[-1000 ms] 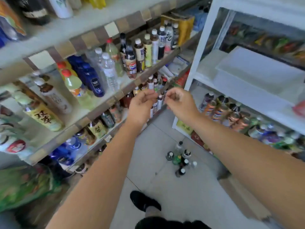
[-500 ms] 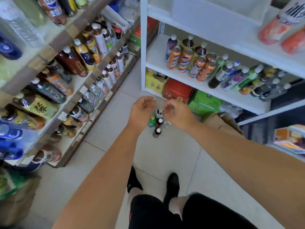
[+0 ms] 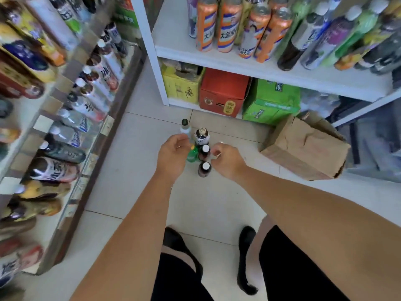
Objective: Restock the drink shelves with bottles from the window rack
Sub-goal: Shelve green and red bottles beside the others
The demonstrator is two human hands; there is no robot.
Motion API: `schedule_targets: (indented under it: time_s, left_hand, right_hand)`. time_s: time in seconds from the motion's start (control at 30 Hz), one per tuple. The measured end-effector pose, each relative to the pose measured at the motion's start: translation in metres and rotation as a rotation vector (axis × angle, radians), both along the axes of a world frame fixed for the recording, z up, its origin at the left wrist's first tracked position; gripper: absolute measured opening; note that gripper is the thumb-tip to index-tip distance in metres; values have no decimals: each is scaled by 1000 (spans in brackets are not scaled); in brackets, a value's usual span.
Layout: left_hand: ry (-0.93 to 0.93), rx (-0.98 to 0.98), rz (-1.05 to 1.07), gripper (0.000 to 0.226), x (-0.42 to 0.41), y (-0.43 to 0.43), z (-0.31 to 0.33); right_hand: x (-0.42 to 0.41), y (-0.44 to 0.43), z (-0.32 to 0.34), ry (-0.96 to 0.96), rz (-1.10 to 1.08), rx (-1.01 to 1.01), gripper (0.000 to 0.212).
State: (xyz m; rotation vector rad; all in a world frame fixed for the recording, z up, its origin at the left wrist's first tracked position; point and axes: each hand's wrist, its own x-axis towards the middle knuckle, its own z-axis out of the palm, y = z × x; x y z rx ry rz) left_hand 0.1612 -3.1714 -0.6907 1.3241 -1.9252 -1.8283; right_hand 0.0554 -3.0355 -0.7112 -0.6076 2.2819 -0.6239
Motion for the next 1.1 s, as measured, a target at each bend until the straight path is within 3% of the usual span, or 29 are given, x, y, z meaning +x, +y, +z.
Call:
schedule_targets:
  time_s: [0.07, 0.37, 0.6, 0.87, 1.1]
  left_hand:
    - [-49, -32, -43, 16, -13, -4, -53]
    - [-317, -308, -241, 60, -50, -38, -254]
    - [-298, -423, -300, 40, -64, -42, -315]
    - [-244, -489, -216, 23, -47, -25, -288]
    - [-103, -355, -134, 23, -12, -16, -110]
  right_hand:
    - [-8, -12, -48, 15, -11, 50, 18]
    - [-50, -68, -220, 205, 162, 255, 50]
    - [-54, -82, -273, 357, 271, 389, 42]
    - [-57, -64, -236, 321, 267, 252, 50]
    - [-35, -53, -57, 323, 311, 99, 40]
